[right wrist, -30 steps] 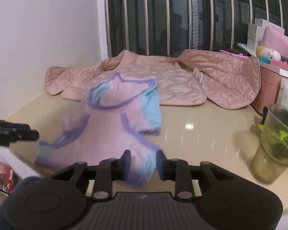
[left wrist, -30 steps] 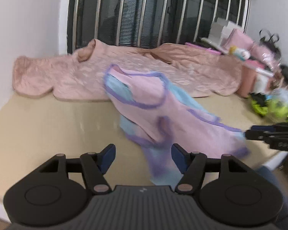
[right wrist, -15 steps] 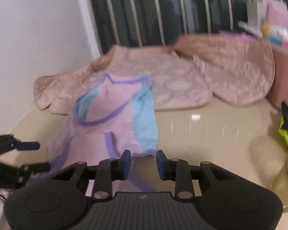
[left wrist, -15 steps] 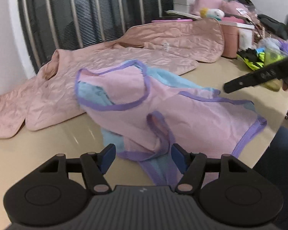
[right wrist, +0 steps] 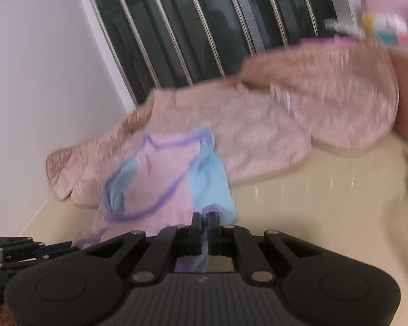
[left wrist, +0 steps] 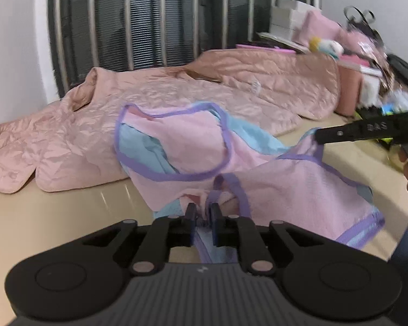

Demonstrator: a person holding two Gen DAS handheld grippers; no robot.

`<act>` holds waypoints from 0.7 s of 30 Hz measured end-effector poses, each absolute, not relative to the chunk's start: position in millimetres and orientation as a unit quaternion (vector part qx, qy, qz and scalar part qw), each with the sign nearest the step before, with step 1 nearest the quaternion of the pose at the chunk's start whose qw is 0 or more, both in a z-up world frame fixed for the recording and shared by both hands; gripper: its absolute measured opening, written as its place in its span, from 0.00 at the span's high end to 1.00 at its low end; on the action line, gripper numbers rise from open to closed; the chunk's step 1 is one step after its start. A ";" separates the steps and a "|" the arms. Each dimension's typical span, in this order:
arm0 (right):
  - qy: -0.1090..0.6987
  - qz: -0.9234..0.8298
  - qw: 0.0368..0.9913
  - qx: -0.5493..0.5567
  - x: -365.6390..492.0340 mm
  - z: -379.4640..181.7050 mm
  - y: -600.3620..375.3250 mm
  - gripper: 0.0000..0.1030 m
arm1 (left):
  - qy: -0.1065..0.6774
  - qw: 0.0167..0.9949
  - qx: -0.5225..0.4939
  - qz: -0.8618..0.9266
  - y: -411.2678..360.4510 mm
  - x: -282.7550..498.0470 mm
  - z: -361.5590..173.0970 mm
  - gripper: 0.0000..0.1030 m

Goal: Fold clothes

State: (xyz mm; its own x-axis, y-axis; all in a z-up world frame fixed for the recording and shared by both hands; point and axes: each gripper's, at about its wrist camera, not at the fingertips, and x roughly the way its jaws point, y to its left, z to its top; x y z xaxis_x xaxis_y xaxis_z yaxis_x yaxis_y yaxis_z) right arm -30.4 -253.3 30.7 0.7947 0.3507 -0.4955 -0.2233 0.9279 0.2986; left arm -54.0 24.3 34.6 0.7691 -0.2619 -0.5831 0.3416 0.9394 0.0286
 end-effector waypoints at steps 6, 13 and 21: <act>0.272 0.119 0.954 0.051 -22.4 38.8 -247.3 0.96 | 0.290 0.944 0.072 -0.140 28.7 -53.9 37.5 0.33; 0.269 0.141 0.952 0.030 -6.3 50.9 -240.3 0.82 | 0.308 0.941 0.041 -0.134 40.6 -29.4 40.0 0.29; 0.284 0.132 0.950 -0.018 32.5 72.3 -211.8 0.72 | 0.347 0.934 -0.025 -0.080 56.5 44.6 38.4 0.31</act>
State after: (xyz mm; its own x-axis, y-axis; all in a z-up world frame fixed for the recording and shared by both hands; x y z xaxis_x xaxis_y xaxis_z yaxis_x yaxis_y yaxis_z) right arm 32.5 -211.8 72.3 0.8040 0.2399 -0.5441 -0.2603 0.9647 0.0407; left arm 44.6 56.5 38.4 0.7461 -0.1677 -0.6443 0.1328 0.9858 -0.1029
